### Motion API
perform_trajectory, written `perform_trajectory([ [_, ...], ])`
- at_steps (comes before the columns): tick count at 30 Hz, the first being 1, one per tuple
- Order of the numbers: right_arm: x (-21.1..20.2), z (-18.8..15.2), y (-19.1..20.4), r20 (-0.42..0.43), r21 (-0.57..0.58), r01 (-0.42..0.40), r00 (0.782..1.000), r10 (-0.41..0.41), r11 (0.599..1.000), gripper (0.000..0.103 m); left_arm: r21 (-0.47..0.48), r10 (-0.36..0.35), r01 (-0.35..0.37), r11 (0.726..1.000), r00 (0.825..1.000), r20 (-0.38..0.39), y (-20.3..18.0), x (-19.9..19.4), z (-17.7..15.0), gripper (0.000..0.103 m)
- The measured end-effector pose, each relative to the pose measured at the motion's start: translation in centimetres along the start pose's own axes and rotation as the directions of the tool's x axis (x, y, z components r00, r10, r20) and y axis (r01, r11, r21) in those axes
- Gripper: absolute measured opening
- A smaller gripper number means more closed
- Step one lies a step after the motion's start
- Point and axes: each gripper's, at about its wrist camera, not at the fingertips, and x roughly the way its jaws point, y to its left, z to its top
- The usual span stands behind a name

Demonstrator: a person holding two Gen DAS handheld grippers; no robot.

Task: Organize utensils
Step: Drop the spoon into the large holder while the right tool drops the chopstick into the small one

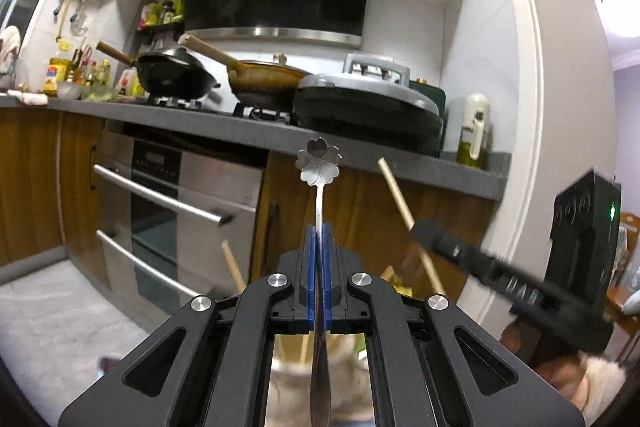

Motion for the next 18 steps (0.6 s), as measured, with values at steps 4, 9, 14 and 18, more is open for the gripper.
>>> perform_trajectory([
  [4,1.3,-0.2,-0.3,0.033,-0.004,0.010,0.999,-0.010,1.000,0.005,0.003,-0.001,0.000,1.000,0.999,0.046,-0.3,1.5,1.0,0.004],
  [9,2.7,-0.4,0.0,0.072,-0.030,0.041,0.997,-0.038,0.999,0.005,0.054,0.039,-0.044,0.998,0.995,0.087,-1.1,2.7,1.2,0.004],
  [14,3.6,-1.2,0.6,0.099,-0.087,0.082,0.992,-0.073,0.993,0.005,0.091,0.064,-0.072,0.993,0.994,0.089,-1.4,3.7,0.4,0.004],
  [18,4.0,-2.4,0.9,0.126,-0.150,0.144,0.984,-0.125,0.978,0.005,0.100,0.085,-0.096,0.990,0.990,0.111,-1.3,3.8,0.1,0.004],
])
